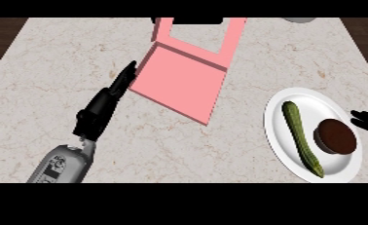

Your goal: Pick the cupcake from the plate and place it in the cardboard box

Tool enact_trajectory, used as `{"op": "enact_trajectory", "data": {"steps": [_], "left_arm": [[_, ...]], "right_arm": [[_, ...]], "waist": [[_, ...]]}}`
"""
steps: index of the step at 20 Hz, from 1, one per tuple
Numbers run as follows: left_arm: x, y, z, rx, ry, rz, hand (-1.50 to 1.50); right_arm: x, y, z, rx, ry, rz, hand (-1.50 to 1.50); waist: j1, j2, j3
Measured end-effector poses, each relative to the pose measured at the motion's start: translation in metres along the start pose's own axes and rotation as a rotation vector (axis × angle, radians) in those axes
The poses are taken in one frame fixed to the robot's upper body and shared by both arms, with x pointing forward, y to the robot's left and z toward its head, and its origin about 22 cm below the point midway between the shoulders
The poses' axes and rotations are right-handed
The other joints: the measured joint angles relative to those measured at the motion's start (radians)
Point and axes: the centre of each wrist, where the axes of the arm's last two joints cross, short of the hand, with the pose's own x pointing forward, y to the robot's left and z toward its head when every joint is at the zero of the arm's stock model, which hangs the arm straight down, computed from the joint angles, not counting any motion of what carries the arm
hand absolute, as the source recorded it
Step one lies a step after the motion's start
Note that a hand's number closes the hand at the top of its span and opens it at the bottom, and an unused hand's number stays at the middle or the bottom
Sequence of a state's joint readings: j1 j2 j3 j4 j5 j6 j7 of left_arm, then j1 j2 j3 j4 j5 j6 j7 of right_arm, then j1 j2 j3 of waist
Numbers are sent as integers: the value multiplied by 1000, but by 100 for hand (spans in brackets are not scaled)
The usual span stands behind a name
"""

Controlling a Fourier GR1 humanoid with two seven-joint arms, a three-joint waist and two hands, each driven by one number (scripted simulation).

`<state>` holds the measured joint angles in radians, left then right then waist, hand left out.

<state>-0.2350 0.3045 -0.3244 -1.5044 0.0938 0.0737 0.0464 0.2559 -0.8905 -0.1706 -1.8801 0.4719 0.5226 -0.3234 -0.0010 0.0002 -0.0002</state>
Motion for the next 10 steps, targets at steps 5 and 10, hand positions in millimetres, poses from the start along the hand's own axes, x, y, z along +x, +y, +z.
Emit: {"op": "enact_trajectory", "data": {"steps": [5,10], "left_arm": [[5,3,2,-8,-1,-2,0],[2,8,1,-5,1,-5,0]], "right_arm": [[-6,18,-16,35,48,15,-150],[-14,29,-28,34,72,16,-150]], "waist": [[2,0,0],[1,0,0]]}}
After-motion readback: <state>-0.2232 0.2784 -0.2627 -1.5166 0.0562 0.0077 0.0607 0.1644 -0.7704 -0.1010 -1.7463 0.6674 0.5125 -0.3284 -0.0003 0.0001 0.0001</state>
